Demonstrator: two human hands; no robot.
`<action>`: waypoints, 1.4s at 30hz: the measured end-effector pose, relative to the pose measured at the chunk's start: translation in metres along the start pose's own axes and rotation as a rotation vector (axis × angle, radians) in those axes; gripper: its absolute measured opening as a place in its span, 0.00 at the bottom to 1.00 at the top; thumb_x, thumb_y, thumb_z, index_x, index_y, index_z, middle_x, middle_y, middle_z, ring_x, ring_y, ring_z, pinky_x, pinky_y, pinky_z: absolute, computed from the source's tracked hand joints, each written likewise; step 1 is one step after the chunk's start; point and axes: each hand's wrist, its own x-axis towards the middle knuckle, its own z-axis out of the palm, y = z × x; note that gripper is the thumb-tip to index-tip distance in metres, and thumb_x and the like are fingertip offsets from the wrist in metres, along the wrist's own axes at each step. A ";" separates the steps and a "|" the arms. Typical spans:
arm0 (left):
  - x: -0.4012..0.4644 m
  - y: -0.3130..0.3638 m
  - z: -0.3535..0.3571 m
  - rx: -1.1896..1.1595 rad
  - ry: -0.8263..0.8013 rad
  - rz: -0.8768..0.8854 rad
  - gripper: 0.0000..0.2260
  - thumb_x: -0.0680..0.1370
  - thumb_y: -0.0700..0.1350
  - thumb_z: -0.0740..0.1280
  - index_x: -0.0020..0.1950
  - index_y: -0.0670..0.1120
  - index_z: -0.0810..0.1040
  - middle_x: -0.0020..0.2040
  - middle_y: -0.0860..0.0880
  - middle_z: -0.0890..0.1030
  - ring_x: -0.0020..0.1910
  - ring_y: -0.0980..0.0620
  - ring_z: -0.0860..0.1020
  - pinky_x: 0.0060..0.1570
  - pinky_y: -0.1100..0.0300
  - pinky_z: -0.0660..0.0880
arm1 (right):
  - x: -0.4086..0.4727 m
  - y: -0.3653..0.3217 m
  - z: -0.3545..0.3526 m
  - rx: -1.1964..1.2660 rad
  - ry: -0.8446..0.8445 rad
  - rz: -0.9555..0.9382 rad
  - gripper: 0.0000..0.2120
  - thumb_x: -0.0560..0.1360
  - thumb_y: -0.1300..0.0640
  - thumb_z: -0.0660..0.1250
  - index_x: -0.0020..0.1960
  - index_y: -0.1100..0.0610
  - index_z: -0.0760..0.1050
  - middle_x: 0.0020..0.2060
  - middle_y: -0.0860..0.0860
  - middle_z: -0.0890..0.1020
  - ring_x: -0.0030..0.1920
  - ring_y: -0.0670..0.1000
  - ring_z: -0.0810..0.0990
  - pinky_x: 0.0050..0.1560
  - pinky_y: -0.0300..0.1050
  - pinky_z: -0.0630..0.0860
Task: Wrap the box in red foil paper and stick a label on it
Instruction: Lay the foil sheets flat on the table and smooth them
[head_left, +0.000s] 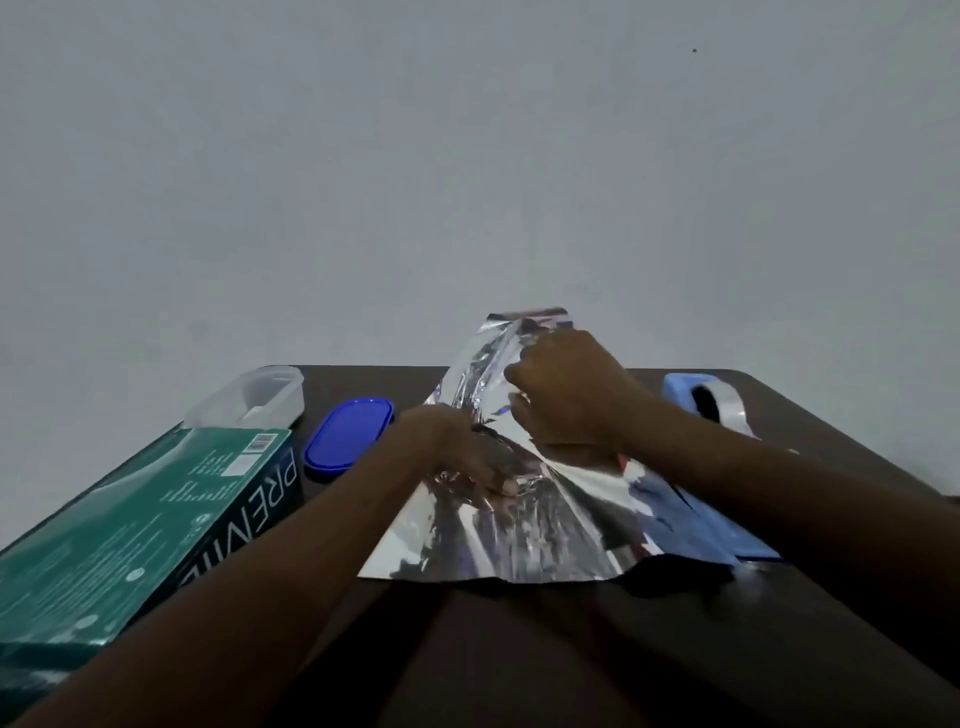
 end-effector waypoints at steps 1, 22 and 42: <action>0.001 -0.002 -0.002 0.000 0.001 0.027 0.42 0.48 0.78 0.71 0.56 0.58 0.81 0.48 0.55 0.85 0.48 0.52 0.83 0.56 0.53 0.79 | -0.001 0.003 -0.001 -0.011 -0.077 0.029 0.15 0.74 0.44 0.62 0.42 0.54 0.80 0.40 0.53 0.84 0.44 0.56 0.82 0.44 0.47 0.73; 0.015 -0.002 0.007 0.040 0.527 -0.217 0.29 0.78 0.68 0.55 0.52 0.43 0.78 0.46 0.46 0.79 0.47 0.45 0.78 0.42 0.55 0.69 | 0.027 0.003 -0.015 0.741 -0.310 0.308 0.08 0.74 0.61 0.63 0.45 0.60 0.82 0.37 0.53 0.86 0.38 0.53 0.85 0.40 0.41 0.80; 0.007 -0.023 -0.012 0.202 0.246 -0.017 0.33 0.73 0.62 0.70 0.73 0.48 0.69 0.72 0.46 0.70 0.71 0.43 0.67 0.70 0.47 0.63 | -0.038 -0.007 0.069 0.235 -0.455 0.446 0.22 0.77 0.45 0.61 0.64 0.59 0.73 0.51 0.55 0.82 0.47 0.55 0.79 0.44 0.46 0.67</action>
